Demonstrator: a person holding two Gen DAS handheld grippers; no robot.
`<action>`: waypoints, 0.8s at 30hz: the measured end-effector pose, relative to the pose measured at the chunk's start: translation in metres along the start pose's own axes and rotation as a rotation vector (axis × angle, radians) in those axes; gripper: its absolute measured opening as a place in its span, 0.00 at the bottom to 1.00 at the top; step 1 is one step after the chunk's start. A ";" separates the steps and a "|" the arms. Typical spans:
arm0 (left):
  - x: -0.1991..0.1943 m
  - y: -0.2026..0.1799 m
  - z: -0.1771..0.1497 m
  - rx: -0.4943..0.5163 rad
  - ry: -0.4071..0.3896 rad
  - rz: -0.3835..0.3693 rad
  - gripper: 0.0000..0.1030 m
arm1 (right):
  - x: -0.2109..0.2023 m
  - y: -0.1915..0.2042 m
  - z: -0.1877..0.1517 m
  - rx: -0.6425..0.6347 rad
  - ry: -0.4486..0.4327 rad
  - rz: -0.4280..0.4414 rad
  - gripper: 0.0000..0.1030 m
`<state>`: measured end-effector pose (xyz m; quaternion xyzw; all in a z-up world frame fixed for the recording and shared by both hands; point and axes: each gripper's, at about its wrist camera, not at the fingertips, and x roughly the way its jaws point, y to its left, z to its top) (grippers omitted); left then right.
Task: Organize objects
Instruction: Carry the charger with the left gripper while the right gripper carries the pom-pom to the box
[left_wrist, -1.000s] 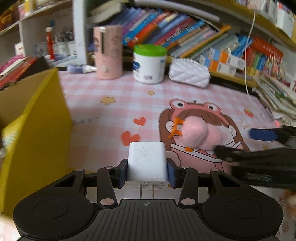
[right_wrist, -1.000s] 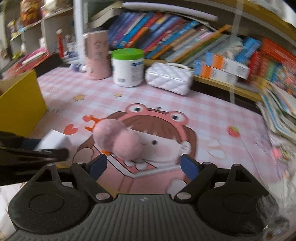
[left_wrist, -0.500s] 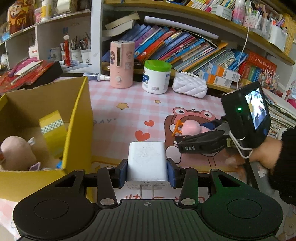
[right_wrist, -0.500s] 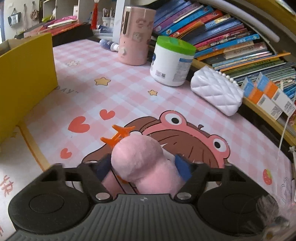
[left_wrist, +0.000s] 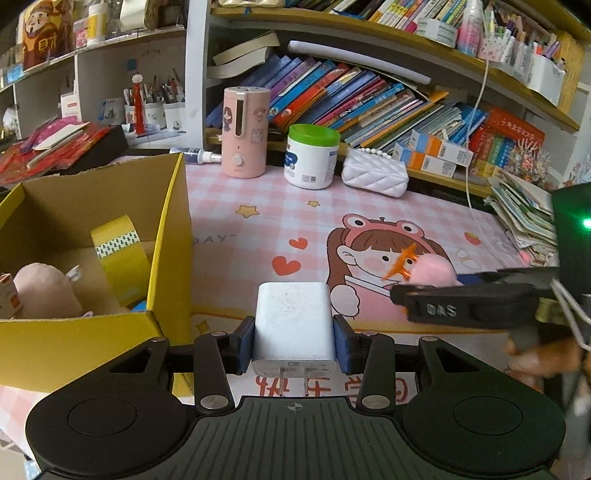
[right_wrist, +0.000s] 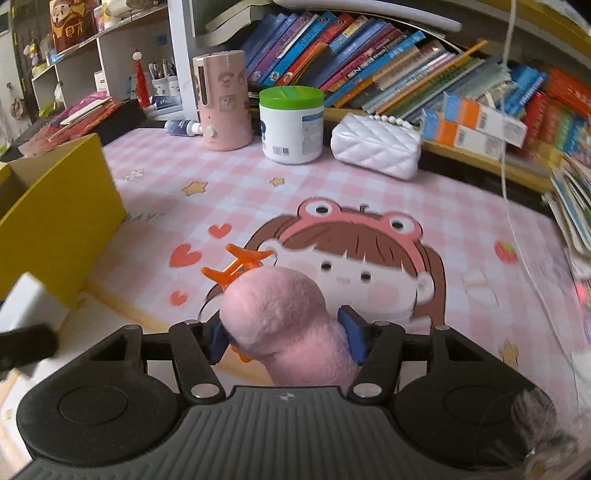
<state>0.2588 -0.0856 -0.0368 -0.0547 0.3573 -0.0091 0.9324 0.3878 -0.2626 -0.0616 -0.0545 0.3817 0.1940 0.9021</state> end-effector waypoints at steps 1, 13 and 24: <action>-0.002 0.001 -0.002 0.001 -0.002 -0.005 0.40 | -0.007 0.001 -0.003 0.009 -0.001 0.000 0.56; -0.042 0.032 -0.023 0.020 -0.028 -0.048 0.40 | -0.087 0.048 -0.044 0.104 -0.044 -0.035 0.56; -0.081 0.076 -0.057 0.003 -0.026 -0.092 0.40 | -0.121 0.109 -0.073 0.087 -0.051 -0.093 0.56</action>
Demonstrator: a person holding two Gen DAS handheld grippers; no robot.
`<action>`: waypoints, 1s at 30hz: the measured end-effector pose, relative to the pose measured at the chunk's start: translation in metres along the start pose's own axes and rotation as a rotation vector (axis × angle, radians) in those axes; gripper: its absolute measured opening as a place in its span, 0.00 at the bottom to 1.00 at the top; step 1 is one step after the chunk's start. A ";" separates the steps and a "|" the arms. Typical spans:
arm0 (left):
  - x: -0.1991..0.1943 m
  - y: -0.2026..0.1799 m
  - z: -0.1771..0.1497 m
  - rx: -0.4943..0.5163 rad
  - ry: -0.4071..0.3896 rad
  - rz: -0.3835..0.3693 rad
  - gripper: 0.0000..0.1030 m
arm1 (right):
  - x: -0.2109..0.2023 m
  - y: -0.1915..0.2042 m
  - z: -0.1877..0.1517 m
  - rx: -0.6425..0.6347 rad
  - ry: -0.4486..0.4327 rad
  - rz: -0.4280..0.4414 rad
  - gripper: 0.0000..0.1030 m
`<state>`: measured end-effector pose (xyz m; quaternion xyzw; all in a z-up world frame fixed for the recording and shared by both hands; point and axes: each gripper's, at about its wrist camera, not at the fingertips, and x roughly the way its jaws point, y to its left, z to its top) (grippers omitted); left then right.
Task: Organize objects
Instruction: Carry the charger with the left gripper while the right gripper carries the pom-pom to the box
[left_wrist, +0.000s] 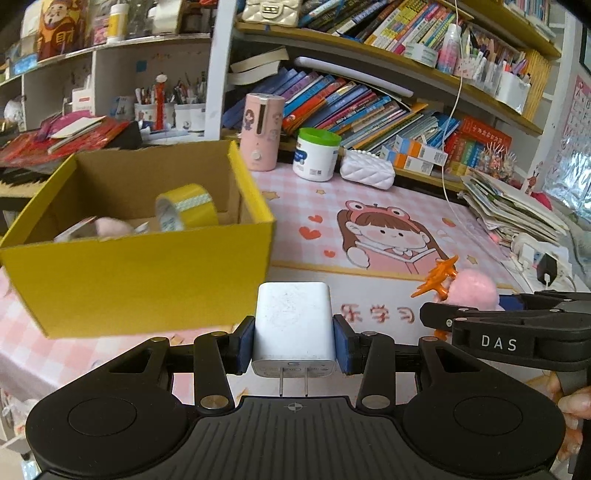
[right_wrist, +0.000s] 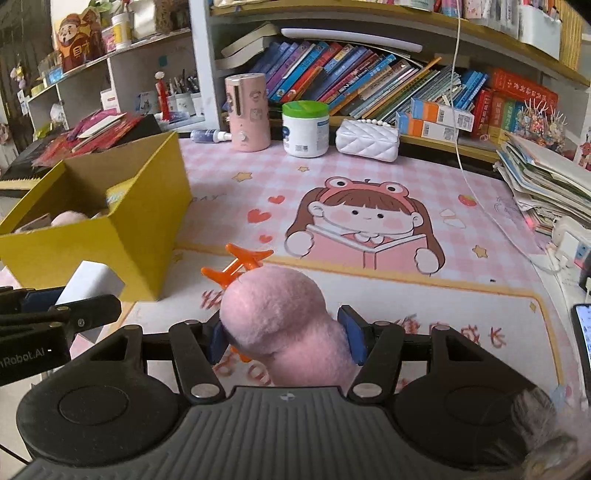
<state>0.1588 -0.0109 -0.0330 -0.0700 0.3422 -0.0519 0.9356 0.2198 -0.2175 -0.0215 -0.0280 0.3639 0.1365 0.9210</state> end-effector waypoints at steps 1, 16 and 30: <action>-0.004 0.004 -0.003 -0.003 0.002 -0.003 0.40 | -0.004 0.006 -0.003 -0.004 0.000 -0.004 0.56; -0.064 0.066 -0.049 0.010 0.041 0.014 0.40 | -0.034 0.095 -0.056 -0.009 0.049 0.029 0.56; -0.099 0.107 -0.065 -0.008 0.021 0.058 0.40 | -0.044 0.154 -0.073 -0.029 0.059 0.089 0.56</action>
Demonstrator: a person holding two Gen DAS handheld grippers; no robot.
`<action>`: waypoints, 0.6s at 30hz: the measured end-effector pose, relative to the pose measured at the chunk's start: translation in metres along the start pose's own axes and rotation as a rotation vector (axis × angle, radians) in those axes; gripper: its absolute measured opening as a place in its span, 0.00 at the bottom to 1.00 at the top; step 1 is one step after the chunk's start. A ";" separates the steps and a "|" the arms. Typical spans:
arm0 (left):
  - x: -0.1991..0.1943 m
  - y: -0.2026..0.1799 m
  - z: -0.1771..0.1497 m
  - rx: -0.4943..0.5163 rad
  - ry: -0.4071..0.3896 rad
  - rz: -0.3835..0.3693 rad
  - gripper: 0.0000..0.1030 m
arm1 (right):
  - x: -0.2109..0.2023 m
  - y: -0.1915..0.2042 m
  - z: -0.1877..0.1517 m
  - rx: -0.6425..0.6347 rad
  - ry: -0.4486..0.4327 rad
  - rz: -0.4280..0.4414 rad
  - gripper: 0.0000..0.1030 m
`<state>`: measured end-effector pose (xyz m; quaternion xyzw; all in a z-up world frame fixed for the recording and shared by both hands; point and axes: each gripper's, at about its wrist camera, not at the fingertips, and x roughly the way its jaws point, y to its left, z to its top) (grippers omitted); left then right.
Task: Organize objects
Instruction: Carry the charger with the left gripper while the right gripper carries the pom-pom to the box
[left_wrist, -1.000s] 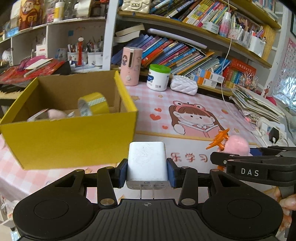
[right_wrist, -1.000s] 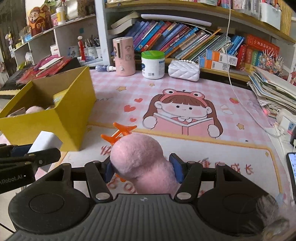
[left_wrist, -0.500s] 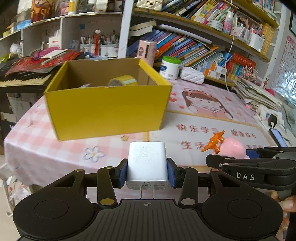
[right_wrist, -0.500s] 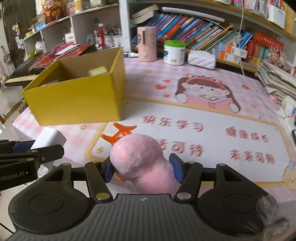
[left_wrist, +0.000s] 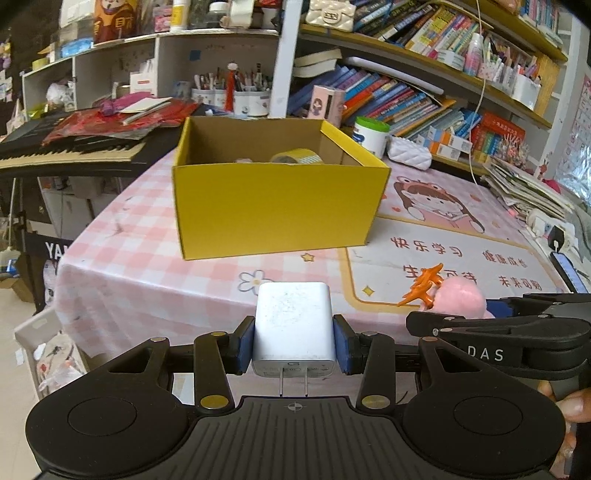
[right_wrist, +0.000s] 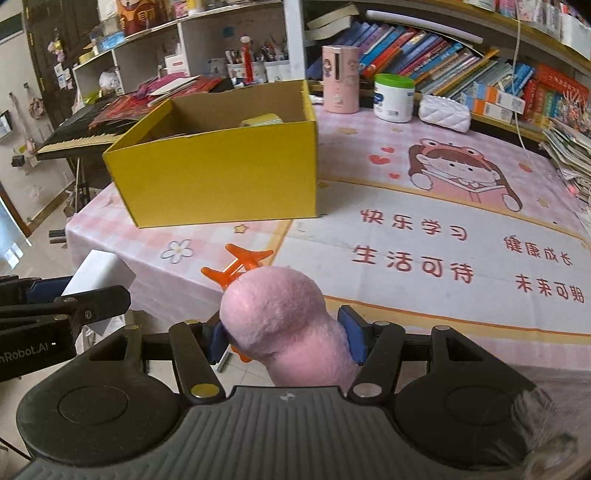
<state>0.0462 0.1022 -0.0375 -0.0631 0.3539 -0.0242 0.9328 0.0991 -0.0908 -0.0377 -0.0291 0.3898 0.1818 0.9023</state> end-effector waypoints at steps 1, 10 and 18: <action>-0.002 0.002 0.000 -0.004 -0.004 0.003 0.40 | 0.000 0.003 0.000 -0.005 0.000 0.003 0.56; -0.010 0.015 -0.002 -0.031 -0.019 0.018 0.40 | -0.001 0.020 0.002 -0.033 0.001 0.022 0.56; -0.012 0.022 -0.001 -0.056 -0.030 0.029 0.40 | 0.001 0.029 0.006 -0.073 0.008 0.043 0.57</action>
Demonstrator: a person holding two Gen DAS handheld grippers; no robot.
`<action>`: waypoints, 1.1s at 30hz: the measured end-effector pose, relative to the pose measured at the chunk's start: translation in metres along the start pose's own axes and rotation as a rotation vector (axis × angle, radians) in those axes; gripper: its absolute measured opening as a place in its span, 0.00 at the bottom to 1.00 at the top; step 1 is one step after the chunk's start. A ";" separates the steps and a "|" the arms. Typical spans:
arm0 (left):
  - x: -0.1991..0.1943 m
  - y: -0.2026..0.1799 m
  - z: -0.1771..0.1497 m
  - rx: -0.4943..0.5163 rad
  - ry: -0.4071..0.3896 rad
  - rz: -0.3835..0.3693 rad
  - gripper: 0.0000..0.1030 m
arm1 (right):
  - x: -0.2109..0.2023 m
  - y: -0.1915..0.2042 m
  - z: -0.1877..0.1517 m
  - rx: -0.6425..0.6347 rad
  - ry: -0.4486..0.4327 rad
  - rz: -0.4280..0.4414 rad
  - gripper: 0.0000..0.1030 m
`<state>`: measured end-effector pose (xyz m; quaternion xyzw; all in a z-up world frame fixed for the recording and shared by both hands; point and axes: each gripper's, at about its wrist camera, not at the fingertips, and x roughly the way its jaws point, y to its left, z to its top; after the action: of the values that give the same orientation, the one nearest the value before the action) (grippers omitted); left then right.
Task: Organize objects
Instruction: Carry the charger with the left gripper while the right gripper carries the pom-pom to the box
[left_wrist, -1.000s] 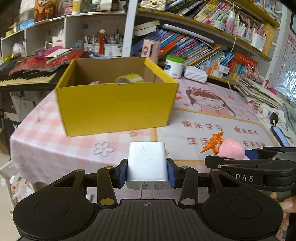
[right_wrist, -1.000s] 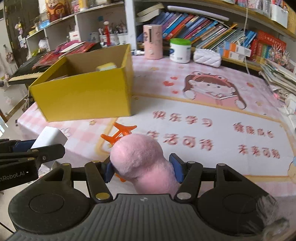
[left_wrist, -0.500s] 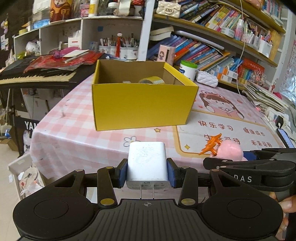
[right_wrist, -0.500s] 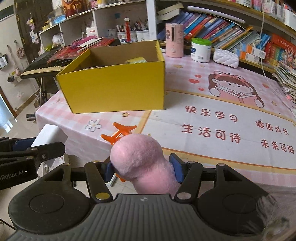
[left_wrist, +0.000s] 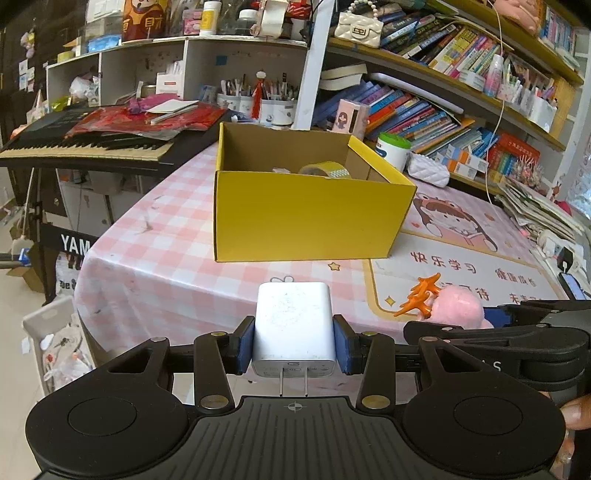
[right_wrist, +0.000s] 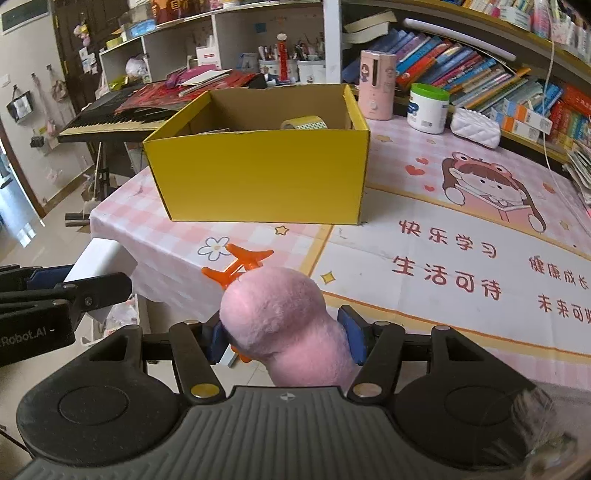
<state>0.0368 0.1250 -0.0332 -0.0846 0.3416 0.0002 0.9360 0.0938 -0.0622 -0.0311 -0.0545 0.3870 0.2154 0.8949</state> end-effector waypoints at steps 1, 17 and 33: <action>0.000 0.000 0.000 -0.002 0.001 0.000 0.40 | 0.001 0.000 0.001 -0.004 0.001 0.002 0.57; 0.007 -0.003 0.062 -0.017 -0.134 0.050 0.40 | 0.014 -0.006 0.060 -0.044 -0.147 0.041 0.56; 0.080 -0.015 0.140 -0.035 -0.201 0.116 0.40 | 0.064 -0.031 0.187 -0.117 -0.312 0.103 0.57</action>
<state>0.1888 0.1281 0.0237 -0.0805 0.2502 0.0690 0.9624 0.2709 -0.0193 0.0507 -0.0525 0.2327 0.2887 0.9272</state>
